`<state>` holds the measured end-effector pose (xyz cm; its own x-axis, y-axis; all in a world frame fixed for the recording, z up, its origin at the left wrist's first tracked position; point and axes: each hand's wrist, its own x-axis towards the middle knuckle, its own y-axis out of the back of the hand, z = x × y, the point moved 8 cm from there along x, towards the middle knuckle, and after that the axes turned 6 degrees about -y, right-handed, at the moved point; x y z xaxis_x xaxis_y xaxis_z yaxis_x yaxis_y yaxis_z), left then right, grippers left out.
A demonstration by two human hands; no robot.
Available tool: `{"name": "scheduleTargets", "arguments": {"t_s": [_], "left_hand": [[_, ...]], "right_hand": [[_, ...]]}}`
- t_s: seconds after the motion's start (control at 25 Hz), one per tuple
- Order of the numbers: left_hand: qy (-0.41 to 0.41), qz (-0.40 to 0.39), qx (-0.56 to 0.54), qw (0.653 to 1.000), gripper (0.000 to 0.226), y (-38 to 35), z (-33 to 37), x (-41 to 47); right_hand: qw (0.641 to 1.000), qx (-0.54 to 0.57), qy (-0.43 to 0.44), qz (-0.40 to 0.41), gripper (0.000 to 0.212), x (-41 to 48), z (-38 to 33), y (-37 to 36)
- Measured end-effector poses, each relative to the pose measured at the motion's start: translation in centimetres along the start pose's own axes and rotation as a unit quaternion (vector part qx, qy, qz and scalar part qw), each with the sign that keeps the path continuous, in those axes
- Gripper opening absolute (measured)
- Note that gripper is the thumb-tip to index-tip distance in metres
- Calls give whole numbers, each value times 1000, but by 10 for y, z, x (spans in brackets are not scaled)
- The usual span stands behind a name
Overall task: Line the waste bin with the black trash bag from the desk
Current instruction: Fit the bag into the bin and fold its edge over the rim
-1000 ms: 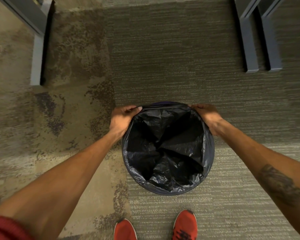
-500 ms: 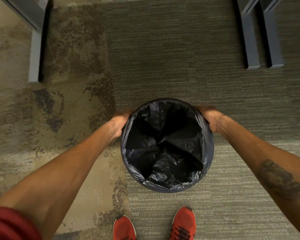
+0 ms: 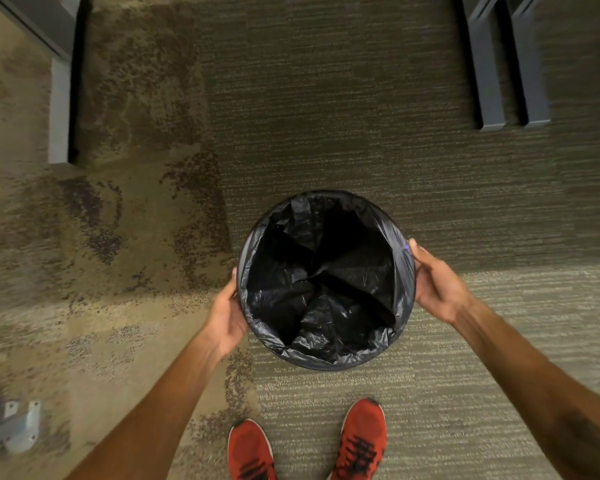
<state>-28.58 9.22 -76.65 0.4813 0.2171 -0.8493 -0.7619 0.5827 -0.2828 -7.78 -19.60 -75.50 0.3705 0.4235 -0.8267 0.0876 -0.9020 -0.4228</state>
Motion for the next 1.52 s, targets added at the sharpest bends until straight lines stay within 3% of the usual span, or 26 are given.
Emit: {"name": "scheduleTargets", "arguments": {"t_s": [0.16,0.48,0.68,0.88,1.08,1.32,1.52], "left_hand": [[-25,25,-99,994,44,5,-28,-20],[-35,55,-80,995,22,6,-29,-20],[-34,80,-69,994,24,6,-32,-21],[-42,98,-104,989,45,5,-28,-26],[-33,105,-97,989,46,10,-29,-24],[-51,81,-90,991,56,3,-20,-25],[-54,75,-83,992,54,1,-10,-22]], "right_hand": [[997,77,21,2,39,-14,27,19],[993,87,3,82,39,0,29,31],[993,52,-7,107,38,2,28,25],[993,40,6,112,38,-7,10,8],[993,52,-42,99,24,-4,4,-6],[999,20,-10,44,45,-2,-7,-15],[995,66,11,78,41,7,-10,-8]]}}
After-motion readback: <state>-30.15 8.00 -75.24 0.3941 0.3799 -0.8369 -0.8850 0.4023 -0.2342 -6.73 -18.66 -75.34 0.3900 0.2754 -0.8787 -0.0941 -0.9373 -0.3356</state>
